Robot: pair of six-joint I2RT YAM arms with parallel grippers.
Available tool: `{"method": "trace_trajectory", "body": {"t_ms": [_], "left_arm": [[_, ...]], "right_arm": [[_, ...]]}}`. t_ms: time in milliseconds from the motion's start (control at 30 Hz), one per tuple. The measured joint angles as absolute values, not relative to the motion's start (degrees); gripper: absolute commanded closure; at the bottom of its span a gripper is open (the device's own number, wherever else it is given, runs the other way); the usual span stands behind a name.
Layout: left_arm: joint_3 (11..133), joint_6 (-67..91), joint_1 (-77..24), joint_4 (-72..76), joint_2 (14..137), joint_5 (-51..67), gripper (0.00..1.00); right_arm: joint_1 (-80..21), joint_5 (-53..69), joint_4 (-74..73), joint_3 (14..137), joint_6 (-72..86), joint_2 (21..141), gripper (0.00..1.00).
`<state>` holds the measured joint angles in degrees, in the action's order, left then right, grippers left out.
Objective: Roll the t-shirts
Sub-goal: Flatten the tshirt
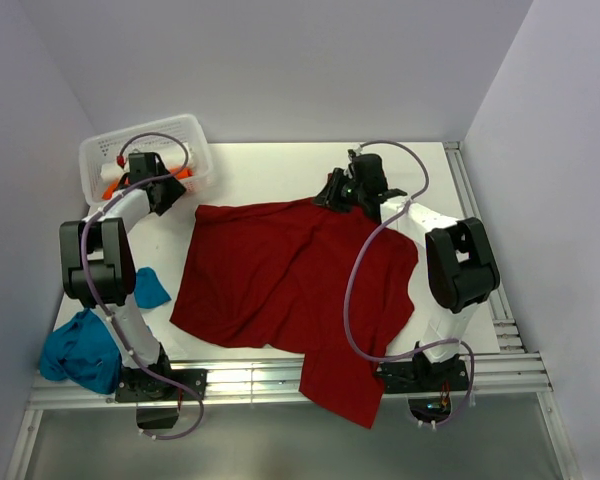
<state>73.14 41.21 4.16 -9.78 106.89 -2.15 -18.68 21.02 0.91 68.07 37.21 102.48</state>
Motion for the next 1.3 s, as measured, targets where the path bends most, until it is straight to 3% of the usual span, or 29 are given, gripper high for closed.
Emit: {"method": "trace_trajectory", "body": {"t_ms": [200,400,633,1000,1300], "left_arm": [[74.2,40.0,4.1,-11.7,107.1,-0.6,0.29],[68.6,38.6,3.6,-8.7,98.6,1.0,0.31],[65.4,38.2,0.7,-4.5,90.4,2.3,0.34],[64.5,38.3,-6.2,-4.2,94.6,2.3,0.37],[65.3,38.7,-6.6,-6.5,100.9,0.9,0.43]], "right_arm": [[-18.3,20.6,0.4,66.7,36.8,102.1,0.68],[-17.0,19.6,-0.8,65.3,36.6,98.8,0.68],[-8.8,16.6,-1.7,55.1,40.0,90.0,0.74],[-7.3,13.1,-10.3,43.6,39.6,71.4,0.70],[-7.6,12.4,-11.2,38.2,39.5,68.6,0.71]]}}
